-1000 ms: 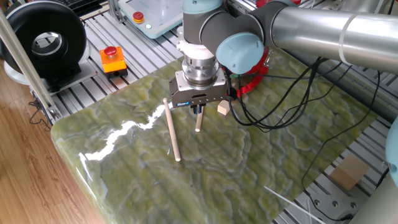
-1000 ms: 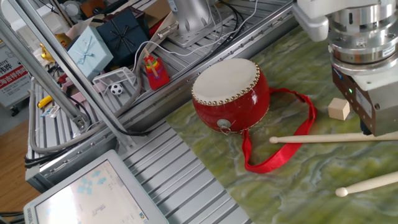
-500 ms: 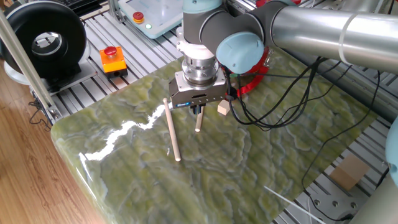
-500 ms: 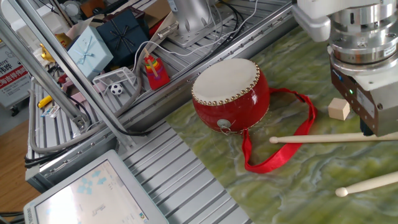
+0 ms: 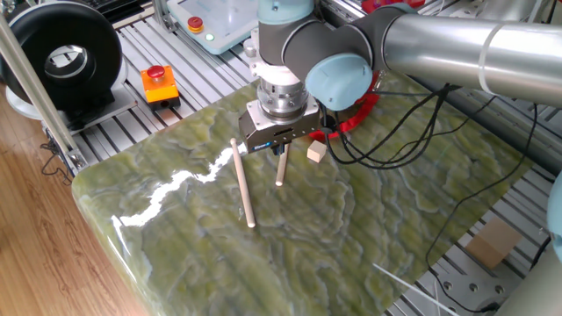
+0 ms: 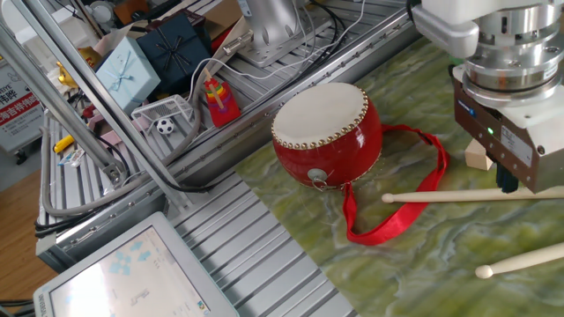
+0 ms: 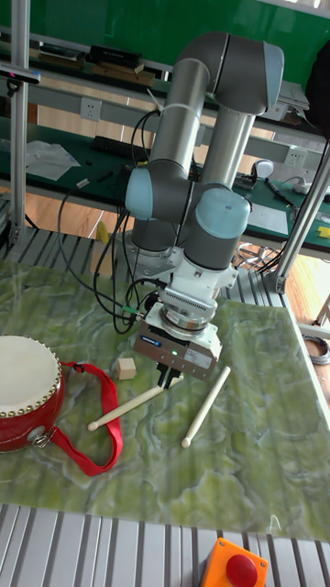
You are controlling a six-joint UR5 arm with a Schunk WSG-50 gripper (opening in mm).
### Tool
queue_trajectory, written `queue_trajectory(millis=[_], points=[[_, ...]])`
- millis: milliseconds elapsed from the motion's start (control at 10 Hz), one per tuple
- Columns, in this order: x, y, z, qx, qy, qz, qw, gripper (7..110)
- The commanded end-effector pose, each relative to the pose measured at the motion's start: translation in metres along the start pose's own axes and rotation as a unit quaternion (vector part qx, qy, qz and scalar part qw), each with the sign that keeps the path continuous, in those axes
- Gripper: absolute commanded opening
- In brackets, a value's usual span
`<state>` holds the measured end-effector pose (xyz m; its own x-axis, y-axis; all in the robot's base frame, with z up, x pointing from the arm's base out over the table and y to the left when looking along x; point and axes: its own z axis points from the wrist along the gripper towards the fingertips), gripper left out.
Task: Play the drum
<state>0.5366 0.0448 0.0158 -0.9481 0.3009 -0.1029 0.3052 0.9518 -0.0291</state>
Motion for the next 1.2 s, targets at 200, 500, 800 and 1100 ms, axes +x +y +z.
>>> queue_trajectory(millis=[200, 500, 800, 1100], points=[[-0.001, 0.015, 0.000, -0.035, 0.005, 0.026, 0.9990, 7], [-0.014, -0.018, 0.040, 0.000, 0.018, 0.032, 0.9993, 7], [0.003, -0.005, 0.002, -0.020, 0.039, 0.041, 0.9982, 7], [0.011, 0.001, -0.021, -0.026, 0.043, 0.045, 0.9977, 7]])
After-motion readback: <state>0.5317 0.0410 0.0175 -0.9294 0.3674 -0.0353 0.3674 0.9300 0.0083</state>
